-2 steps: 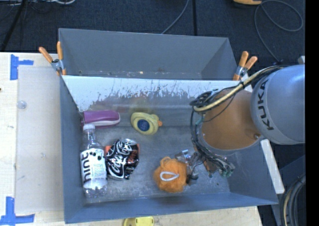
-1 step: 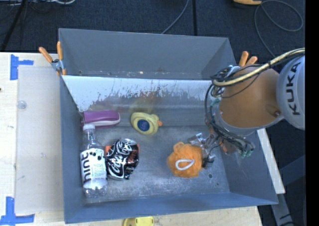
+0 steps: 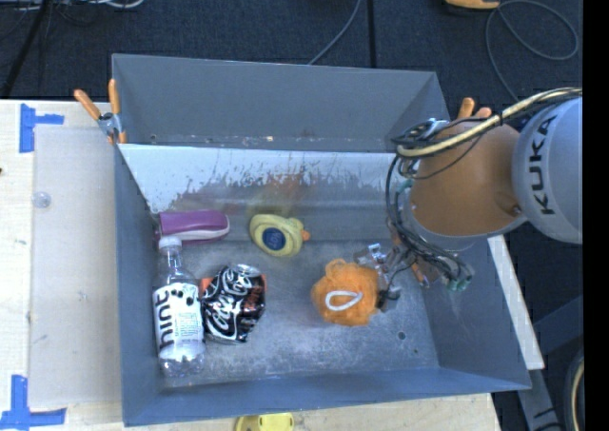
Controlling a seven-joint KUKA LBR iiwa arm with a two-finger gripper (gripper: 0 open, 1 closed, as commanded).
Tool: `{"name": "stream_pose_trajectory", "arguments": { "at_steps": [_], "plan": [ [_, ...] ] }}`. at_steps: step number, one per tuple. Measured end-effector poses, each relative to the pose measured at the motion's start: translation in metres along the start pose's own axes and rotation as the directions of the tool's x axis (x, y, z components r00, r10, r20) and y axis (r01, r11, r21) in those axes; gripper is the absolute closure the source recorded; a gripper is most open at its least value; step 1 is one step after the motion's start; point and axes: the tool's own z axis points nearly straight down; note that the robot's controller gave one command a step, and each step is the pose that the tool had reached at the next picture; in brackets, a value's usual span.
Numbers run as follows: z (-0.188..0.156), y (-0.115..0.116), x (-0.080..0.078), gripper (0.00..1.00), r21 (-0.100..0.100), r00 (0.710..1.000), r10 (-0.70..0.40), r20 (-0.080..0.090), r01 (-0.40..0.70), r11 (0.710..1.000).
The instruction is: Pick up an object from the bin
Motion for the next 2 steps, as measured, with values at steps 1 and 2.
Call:
{"name": "stream_pose_trajectory", "arguments": {
  "at_steps": [1,2],
  "plan": [
    [0.002,0.023,0.029,1.0,-0.019,0.999,-0.015,-0.032,0.014,1.0],
    [-0.215,-0.002,-0.025,1.0,-0.002,0.938,-0.348,0.0,0.348,0.938]
  ]
}}
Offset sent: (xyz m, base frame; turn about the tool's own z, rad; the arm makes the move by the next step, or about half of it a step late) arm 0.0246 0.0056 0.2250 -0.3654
